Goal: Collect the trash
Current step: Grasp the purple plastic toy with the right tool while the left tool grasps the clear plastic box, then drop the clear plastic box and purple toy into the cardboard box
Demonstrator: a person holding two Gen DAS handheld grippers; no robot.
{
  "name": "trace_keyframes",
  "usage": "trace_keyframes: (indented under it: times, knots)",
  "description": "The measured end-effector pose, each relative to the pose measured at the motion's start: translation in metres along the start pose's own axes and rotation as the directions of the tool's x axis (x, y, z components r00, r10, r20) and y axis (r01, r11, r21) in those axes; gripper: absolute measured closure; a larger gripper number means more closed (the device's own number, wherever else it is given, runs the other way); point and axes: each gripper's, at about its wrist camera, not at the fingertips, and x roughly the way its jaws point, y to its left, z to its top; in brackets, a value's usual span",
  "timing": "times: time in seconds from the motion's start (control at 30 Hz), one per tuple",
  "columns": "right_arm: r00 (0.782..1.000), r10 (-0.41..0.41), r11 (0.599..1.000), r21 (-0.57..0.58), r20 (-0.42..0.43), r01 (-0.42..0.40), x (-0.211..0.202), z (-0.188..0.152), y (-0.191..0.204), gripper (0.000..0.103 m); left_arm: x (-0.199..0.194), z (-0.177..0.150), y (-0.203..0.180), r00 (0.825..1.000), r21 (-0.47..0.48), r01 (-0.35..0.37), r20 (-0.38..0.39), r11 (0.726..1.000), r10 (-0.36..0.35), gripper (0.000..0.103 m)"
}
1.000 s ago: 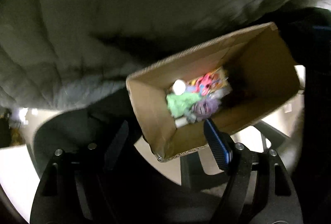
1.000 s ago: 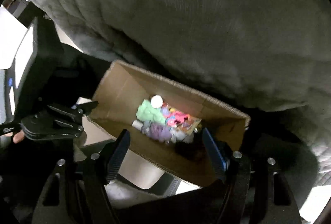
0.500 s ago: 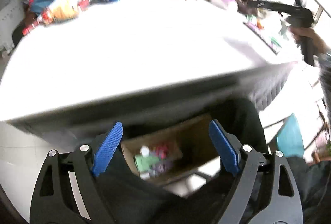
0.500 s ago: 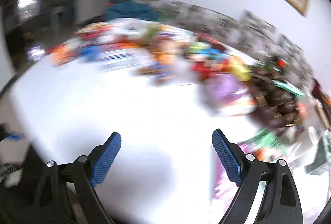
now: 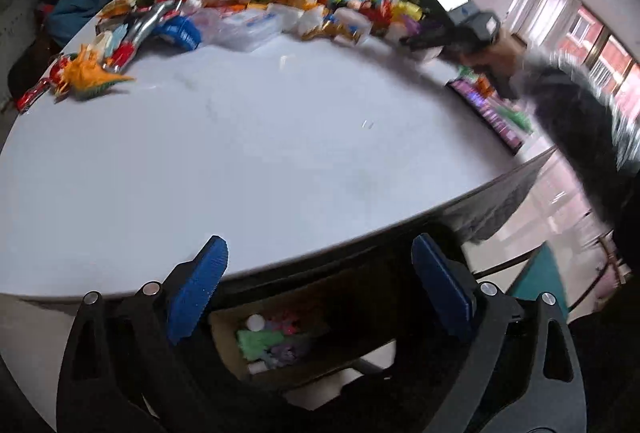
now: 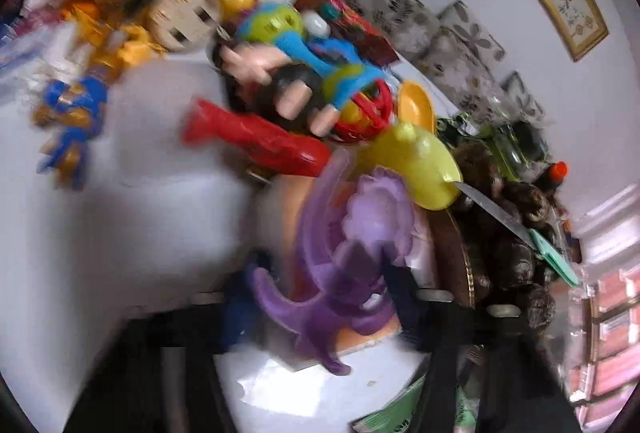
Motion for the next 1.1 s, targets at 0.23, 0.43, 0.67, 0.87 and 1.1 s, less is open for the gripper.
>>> trace_keyframes:
  times: [0.23, 0.43, 0.67, 0.87, 1.1]
  knots:
    - [0.957, 0.211, 0.943, 0.216, 0.199, -0.253, -0.07, -0.035, -0.032, 0.09, 0.014, 0.07, 0.007, 0.992, 0.029, -0.012, 0.126, 1.0, 0.008, 0.013]
    - [0.912, 0.276, 0.919, 0.195, 0.304, -0.343, -0.122, -0.062, -0.021, 0.09, 0.089, 0.156, 0.027, 0.967, 0.04, -0.203, 0.166, 0.978, 0.194, 0.013]
    - [0.883, 0.339, 0.906, 0.142, 0.324, -0.4, -0.138, -0.077, 0.0, 0.09, 0.179, 0.22, 0.028, 0.947, 0.22, -0.319, 0.053, 0.922, 0.315, 0.013]
    - [0.861, 0.394, 0.881, 0.135, 0.321, -0.453, -0.136, -0.082, 0.012, 0.09, 0.206, 0.232, 0.064, 0.97, 0.14, -0.235, -0.023, 0.962, 0.241, 0.022]
    - [0.857, 0.408, 0.875, 0.134, 0.316, -0.466, -0.137, -0.08, 0.028, 0.09, 0.161, 0.183, 0.034, 0.944, 0.143, -0.331, 0.033, 0.933, 0.33, 0.041]
